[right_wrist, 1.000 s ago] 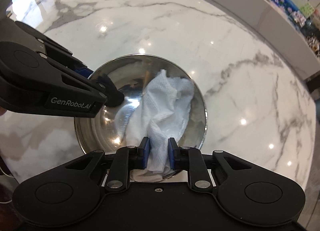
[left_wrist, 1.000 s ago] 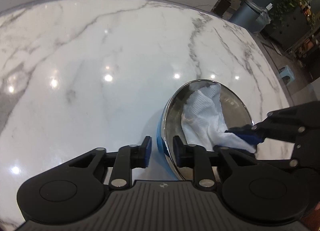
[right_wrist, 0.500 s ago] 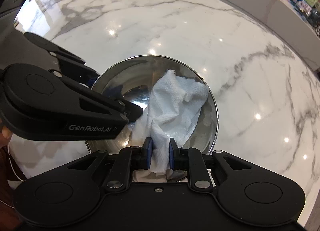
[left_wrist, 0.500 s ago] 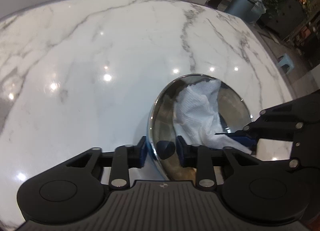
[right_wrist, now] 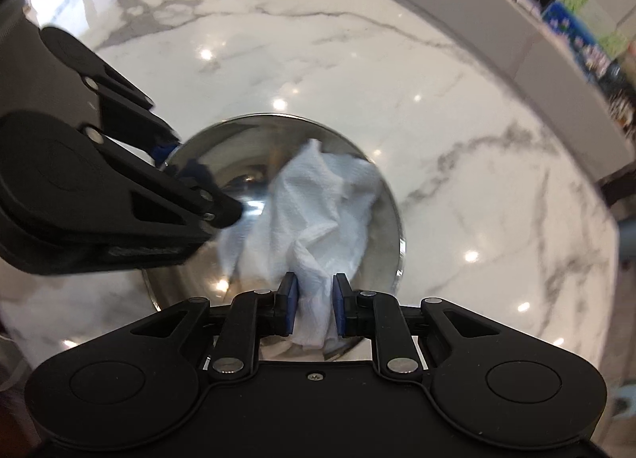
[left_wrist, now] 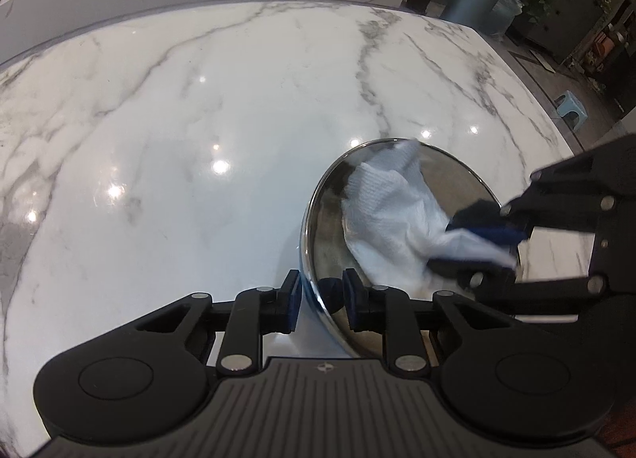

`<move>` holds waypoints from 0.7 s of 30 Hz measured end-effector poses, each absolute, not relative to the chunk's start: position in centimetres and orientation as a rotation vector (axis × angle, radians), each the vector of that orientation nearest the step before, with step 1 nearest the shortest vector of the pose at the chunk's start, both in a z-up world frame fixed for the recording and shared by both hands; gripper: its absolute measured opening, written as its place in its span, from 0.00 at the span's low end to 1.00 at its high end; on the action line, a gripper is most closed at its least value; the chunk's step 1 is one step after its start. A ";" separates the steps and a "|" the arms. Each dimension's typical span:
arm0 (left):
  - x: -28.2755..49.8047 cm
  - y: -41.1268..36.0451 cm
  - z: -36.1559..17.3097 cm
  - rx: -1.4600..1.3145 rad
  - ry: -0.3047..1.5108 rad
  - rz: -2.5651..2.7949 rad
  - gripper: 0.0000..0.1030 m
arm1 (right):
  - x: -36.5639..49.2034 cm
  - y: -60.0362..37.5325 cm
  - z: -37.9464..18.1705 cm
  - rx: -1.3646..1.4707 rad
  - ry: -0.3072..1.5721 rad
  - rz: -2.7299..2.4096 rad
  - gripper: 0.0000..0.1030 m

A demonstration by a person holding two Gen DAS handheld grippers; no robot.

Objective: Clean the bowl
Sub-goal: 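Hold the bowl rim with the left tool while the right tool wipes inside with the cloth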

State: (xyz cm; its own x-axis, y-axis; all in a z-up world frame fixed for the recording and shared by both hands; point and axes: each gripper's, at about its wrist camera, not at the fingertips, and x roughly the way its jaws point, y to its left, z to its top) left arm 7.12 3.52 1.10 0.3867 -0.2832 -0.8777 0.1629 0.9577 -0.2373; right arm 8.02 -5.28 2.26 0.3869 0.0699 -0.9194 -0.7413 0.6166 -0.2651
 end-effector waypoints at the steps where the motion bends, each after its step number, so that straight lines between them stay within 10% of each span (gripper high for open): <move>1: 7.1 3.6 1.1 -0.121 1.138 -0.282 0.20 | 8.1 -5.3 2.3 -0.761 1.054 0.582 0.16; 14: 7.3 4.1 1.3 -0.234 1.162 -0.293 0.31 | 8.5 -5.8 2.1 -0.637 1.134 0.579 0.16; 21: 7.1 3.8 1.9 -0.184 1.123 -0.290 0.21 | 8.4 -6.4 2.3 -0.520 1.186 0.613 0.16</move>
State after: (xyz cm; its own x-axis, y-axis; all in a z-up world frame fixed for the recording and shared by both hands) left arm 7.05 3.85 1.86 0.4014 -0.3196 -0.8583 0.1354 0.9476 -0.2895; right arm 8.42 -6.43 2.26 0.2515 0.1645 -0.9538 -0.6830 0.7284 -0.0544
